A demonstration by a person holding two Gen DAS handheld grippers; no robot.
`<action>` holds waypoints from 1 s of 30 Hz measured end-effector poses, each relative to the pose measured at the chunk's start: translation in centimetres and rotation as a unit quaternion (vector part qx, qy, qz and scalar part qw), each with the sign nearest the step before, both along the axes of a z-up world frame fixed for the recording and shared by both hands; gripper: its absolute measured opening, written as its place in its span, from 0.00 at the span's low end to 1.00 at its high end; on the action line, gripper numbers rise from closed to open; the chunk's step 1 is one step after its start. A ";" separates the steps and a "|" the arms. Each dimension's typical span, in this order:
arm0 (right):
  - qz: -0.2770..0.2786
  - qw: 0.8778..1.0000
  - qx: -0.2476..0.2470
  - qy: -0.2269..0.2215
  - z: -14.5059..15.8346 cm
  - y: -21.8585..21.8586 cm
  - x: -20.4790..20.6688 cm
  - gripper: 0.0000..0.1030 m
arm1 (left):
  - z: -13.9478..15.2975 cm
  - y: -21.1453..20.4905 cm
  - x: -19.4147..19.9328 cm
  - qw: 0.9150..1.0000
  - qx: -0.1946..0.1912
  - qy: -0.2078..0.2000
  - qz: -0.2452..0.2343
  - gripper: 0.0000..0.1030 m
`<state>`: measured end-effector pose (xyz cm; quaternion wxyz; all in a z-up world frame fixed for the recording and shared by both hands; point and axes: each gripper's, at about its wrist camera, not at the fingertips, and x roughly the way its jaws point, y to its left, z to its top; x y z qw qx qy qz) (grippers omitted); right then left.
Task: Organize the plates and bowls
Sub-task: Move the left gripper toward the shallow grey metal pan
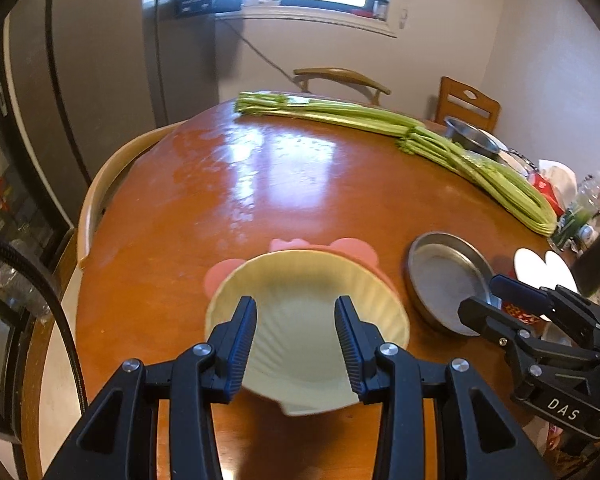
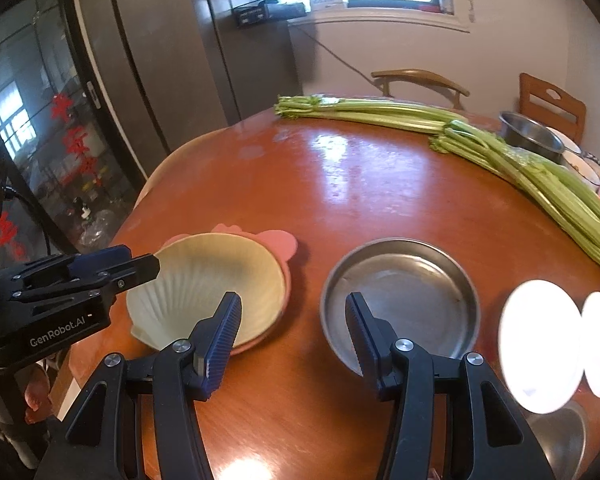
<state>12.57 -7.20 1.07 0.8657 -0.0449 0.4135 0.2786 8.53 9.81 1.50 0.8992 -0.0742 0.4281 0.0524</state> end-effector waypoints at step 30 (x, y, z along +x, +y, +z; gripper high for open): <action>-0.074 0.997 0.035 0.002 1.2 -8.9 -1.6 0.55 | 0.7 -9.6 2.6 0.995 0.032 0.008 -0.090 0.39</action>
